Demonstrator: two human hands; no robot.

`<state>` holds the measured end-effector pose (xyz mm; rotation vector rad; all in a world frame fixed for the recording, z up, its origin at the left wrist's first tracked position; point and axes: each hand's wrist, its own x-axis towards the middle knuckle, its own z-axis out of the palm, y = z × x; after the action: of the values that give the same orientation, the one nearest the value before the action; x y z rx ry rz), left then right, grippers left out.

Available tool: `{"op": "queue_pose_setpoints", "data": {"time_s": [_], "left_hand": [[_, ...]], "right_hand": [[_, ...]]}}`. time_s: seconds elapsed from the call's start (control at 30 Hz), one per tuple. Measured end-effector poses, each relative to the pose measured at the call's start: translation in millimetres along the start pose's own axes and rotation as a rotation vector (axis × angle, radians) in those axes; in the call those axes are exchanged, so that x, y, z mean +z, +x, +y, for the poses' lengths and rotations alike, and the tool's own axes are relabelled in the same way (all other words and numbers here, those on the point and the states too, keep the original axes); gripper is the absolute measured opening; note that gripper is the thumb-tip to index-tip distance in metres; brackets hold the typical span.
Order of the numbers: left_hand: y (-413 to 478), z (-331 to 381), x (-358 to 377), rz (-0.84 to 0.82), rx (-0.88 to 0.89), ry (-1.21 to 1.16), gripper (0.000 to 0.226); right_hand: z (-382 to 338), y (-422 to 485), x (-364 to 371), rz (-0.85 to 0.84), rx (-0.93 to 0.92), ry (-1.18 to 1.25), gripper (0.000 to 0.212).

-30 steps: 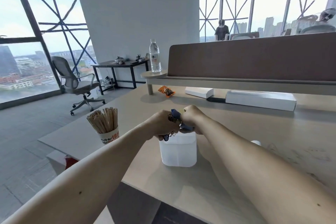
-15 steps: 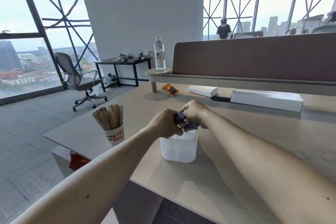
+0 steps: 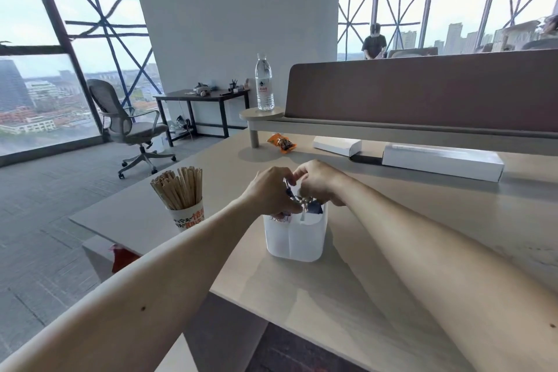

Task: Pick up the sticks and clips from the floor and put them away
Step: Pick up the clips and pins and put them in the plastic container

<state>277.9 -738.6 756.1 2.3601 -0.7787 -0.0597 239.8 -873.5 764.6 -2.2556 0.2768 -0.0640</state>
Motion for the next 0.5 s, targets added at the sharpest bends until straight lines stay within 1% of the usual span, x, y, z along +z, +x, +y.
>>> {"op": "queue_pose_setpoints", "data": {"time_s": [0.1, 0.2, 0.3, 0.37, 0.4, 0.43, 0.47, 0.5], "left_hand": [[-0.6, 1.1, -3.5, -0.034, -0.011, -0.078, 0.053], [-0.1, -1.3, -7.1, -0.055, 0.013, -0.15, 0.055], [-0.8, -2.4, -11.8, -0.1, 0.024, -0.176, 0.051], [-2.9, -3.4, -15.9, -0.158, -0.026, -0.238, 0.04], [-3.5, -4.6, -18.0, -0.177, -0.051, -0.314, 0.029], [-5.1, -4.7, -20.2, -0.18, -0.076, -0.403, 0.017], [-7.0, -4.8, -22.5, -0.166, -0.089, -0.462, 0.01], [-7.8, -4.7, -24.3, -0.153, -0.081, -0.47, 0.009]], "right_hand": [[-1.3, -2.5, -3.7, -0.027, -0.022, 0.0, 0.042], [-1.4, -6.3, -4.7, -0.071, -0.066, 0.008, 0.044], [-1.7, -8.7, -4.0, -0.064, -0.084, 0.0, 0.045], [-1.4, -9.8, -4.0, -0.038, -0.088, -0.027, 0.047], [-1.0, -9.8, -4.0, -0.024, -0.094, -0.055, 0.049], [-0.7, -10.7, -4.2, -0.011, -0.101, -0.084, 0.051], [-0.4, -11.9, -4.5, 0.002, -0.109, -0.118, 0.052], [-0.1, -13.3, -5.0, 0.014, -0.12, -0.153, 0.051]]}}
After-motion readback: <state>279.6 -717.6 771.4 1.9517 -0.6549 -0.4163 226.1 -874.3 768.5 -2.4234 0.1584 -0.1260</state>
